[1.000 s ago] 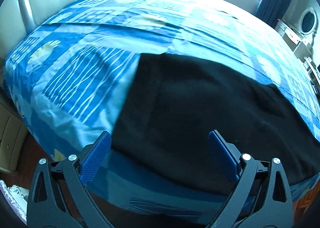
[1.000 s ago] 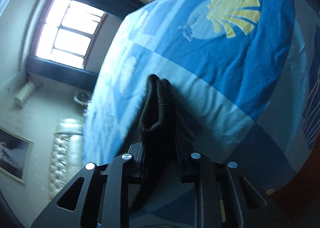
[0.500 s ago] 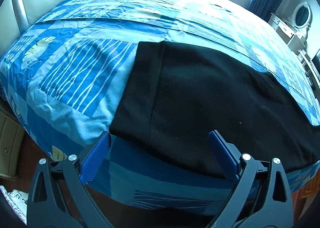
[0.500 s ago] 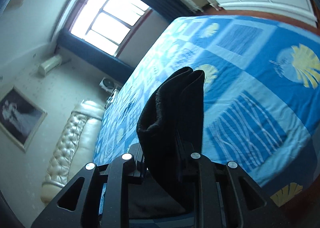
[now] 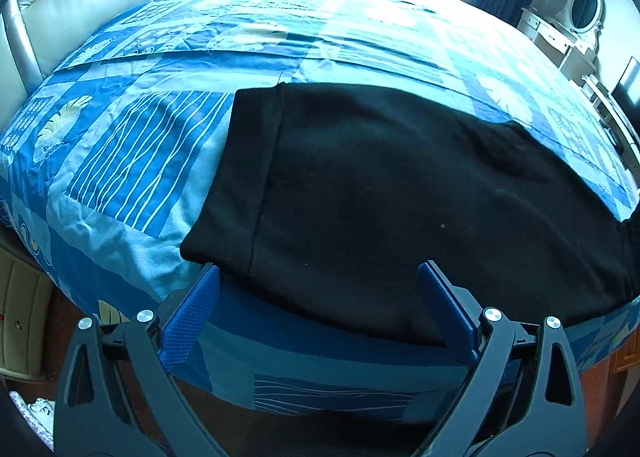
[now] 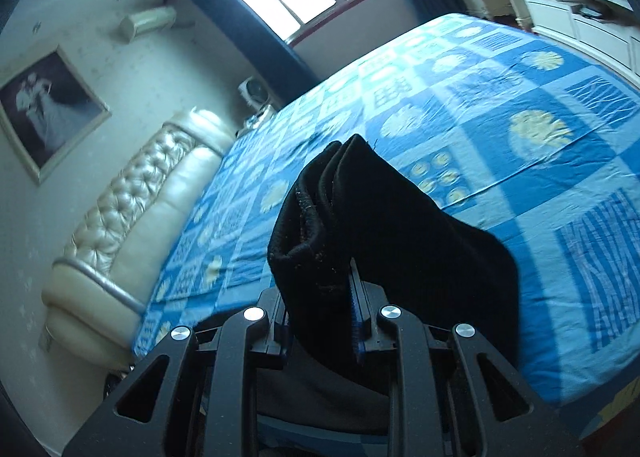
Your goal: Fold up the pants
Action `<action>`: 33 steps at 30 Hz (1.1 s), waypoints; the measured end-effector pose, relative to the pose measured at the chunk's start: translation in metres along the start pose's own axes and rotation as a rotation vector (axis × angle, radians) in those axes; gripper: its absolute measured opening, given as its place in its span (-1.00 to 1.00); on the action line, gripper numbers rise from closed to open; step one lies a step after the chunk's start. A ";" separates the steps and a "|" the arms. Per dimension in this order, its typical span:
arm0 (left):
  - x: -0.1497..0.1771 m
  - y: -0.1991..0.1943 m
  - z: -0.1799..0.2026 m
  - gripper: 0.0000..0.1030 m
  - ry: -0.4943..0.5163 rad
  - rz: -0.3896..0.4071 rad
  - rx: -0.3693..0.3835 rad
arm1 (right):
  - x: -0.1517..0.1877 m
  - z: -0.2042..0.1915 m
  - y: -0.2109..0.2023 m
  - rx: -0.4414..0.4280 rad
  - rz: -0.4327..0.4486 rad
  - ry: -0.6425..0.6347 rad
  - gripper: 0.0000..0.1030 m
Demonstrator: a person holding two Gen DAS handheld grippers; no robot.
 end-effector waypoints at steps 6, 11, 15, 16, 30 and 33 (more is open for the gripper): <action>0.000 -0.007 0.001 0.90 -0.005 0.022 0.010 | 0.023 -0.028 0.062 0.049 -0.093 -0.056 -0.56; 0.000 -0.009 0.002 0.90 -0.011 0.027 0.018 | 0.049 -0.043 0.106 0.095 -0.178 -0.097 -0.56; 0.000 -0.009 0.002 0.90 -0.012 0.028 0.019 | 0.071 -0.053 0.133 0.157 -0.236 -0.156 -0.56; 0.000 -0.009 0.002 0.90 -0.011 0.028 0.019 | 0.075 -0.054 0.138 0.168 -0.246 -0.166 -0.56; 0.003 -0.010 0.009 0.90 0.006 0.028 0.021 | 0.108 -0.066 0.163 0.208 -0.320 -0.227 -0.45; 0.002 -0.009 0.010 0.90 0.007 0.024 0.024 | 0.113 -0.068 0.164 0.204 -0.327 -0.234 -0.36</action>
Point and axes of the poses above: each gripper's, at about its wrist camera, not at the fingertips, and y roughly the way its jaws point, z to its right, x to its underside, the point moved 2 cm from there along y, roughly the way its jaws point, and after that the axes turned 14 degrees about -z, right-handed, at the moved point
